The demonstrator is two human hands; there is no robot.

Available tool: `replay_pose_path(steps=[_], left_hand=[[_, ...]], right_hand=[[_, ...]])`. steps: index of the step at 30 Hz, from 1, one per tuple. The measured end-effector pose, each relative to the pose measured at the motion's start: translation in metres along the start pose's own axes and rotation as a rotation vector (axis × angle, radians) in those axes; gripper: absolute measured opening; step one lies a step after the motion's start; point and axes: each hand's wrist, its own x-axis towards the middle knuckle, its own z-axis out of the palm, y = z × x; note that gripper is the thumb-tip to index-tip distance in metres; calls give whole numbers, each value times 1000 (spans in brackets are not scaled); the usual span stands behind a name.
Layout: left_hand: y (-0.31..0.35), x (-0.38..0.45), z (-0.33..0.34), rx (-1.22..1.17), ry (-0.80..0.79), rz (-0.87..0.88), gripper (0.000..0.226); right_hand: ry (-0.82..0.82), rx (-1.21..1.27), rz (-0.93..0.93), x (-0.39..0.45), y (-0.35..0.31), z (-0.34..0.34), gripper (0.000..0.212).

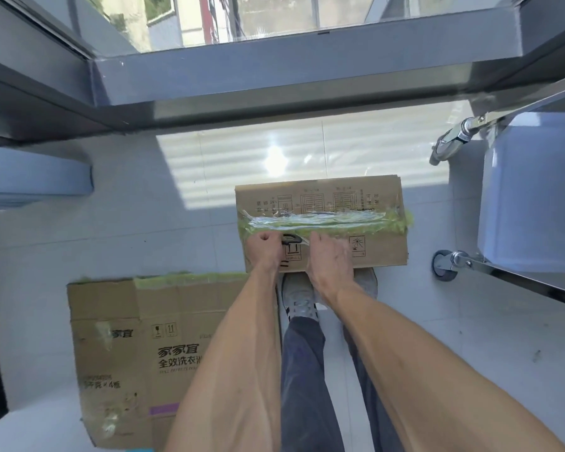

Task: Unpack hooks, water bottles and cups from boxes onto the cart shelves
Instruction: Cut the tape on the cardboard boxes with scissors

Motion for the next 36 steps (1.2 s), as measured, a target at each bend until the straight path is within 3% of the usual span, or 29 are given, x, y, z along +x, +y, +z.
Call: replay_pose_path(steps=[4,6,9,13,22,27,36], left_hand=[[-9,4,-7,26,164,53,17],[-17,7,-12,193,242,73,32],[-30,15,-20,391,206,38,48],[-47,27,-25,465,85,90,54],[-69,43,-23,409,188,161,52],[-70,37,0,620,272,152,46],[-80,18,28,778,266,38,73]], right_hand=[[-38,39,-140,3,-6,0,33],[-39,49,-185,5,-15,6,33],[-1,0,-236,17,-31,11,32],[-11,-7,-318,39,-54,13,26],[-26,-150,-545,70,-68,15,25],[-32,-75,-536,73,-59,20,24],[-31,-9,-485,62,-23,32,27]])
